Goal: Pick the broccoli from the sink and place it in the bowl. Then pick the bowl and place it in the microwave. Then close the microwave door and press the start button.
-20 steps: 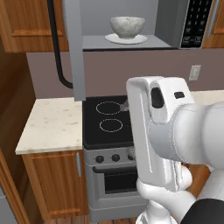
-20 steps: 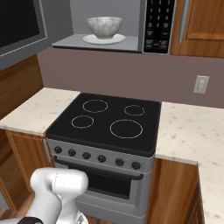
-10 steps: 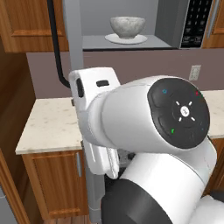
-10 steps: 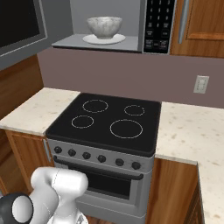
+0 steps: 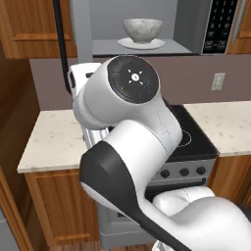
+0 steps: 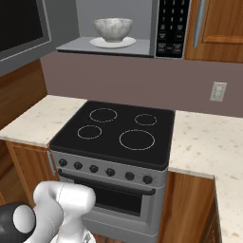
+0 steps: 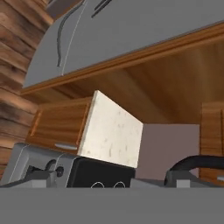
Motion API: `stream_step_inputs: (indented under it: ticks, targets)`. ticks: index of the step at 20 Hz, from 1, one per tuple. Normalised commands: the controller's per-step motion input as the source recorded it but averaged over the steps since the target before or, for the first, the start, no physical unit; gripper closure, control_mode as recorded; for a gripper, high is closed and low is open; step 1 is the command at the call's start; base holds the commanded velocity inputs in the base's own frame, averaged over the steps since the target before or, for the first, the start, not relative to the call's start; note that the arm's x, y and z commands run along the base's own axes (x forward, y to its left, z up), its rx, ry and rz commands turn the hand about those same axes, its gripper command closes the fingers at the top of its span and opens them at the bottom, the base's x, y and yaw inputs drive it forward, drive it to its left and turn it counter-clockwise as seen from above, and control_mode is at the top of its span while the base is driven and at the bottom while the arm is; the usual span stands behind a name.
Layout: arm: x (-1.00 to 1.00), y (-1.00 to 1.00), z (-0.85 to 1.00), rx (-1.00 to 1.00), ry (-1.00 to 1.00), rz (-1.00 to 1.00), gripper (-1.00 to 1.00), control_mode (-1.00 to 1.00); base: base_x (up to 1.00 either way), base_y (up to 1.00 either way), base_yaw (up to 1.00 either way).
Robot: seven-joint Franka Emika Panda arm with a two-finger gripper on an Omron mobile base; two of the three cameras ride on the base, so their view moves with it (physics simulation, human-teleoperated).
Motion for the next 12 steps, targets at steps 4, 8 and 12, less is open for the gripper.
stream_step_inputs:
  ticks: [4,8,12]
  targets:
    - [0.53,0.48,-0.30,-0.14,0.00,0.04,-1.00,-1.00,0.00,0.00,0.00]
    - [0.58,0.19,-0.04,-0.11,-0.03,0.00,-1.00,-1.00,0.00,0.00,0.00]
    - [0.51,-0.03,0.07,-0.03,-0.06,0.00,-1.00,-1.00,0.00,0.00,0.00]
